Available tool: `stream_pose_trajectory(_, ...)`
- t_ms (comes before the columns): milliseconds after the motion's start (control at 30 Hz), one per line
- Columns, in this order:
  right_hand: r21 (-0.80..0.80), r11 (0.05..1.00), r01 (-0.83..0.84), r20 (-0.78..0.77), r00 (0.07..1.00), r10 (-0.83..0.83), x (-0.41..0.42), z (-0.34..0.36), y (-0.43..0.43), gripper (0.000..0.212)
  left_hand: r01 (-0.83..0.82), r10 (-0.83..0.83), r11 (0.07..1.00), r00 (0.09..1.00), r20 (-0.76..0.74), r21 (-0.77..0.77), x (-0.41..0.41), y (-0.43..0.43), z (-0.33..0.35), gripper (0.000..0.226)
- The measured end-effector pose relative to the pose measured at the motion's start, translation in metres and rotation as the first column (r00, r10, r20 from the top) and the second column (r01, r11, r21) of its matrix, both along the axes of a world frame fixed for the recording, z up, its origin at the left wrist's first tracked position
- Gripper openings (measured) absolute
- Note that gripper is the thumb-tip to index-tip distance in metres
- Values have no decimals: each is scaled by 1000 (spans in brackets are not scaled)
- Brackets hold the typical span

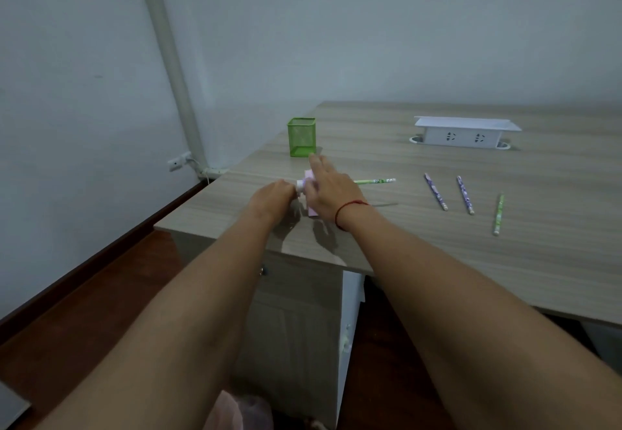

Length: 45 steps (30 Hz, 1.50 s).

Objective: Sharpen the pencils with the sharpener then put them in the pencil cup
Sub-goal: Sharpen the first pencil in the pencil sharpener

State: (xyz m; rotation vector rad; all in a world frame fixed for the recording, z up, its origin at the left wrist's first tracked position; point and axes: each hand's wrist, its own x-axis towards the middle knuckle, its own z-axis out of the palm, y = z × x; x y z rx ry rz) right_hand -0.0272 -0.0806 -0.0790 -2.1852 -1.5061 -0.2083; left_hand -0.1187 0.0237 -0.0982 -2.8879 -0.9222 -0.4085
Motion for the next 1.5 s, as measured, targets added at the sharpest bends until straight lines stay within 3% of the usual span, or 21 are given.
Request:
stream_pose_trajectory(100,48,998,32,-146,989,-25,19,18,-15,52,-40,39,998,999,-9,-40,-1,-5,5,20)
stream_pose_trajectory(233,-233,948,215,40,976,-212,38,21,-31,42,-60,56,985,998,-29,-161,-8,-1,15,21)
stream_pose_trajectory(367,-247,937,246,191,961,-202,39,14,-29,39,0,27,982,990,141,-190,-8,0,32,40)
stream_pose_trajectory(500,-248,936,251,206,957,-203,38,14,-24,41,119,-40,964,949,313,-237,15,-23,42,24)
stream_pose_trajectory(800,-269,950,156,246,965,-89,39,9,-34,40,69,-10,978,956,292,-195,33,-34,24,38)
stream_pose_trajectory(967,-270,951,147,336,941,-50,50,10,-55,35,80,-15,963,969,245,-258,33,-35,26,58)
stream_pose_trajectory(1067,-266,953,142,337,940,-46,51,11,-61,35,92,-5,945,964,266,-315,33,-41,29,46)
stream_pose_trajectory(1167,-286,936,204,316,943,-109,71,15,-85,35,51,49,949,951,307,-313,26,-36,30,55)
stream_pose_trajectory(1267,-262,909,325,296,923,-244,97,16,-117,29,-12,128,948,929,347,-318,28,-40,30,35)
stream_pose_trajectory(1500,-200,909,367,170,926,-336,91,14,-116,30,67,39,957,935,352,-284,59,-87,25,32)
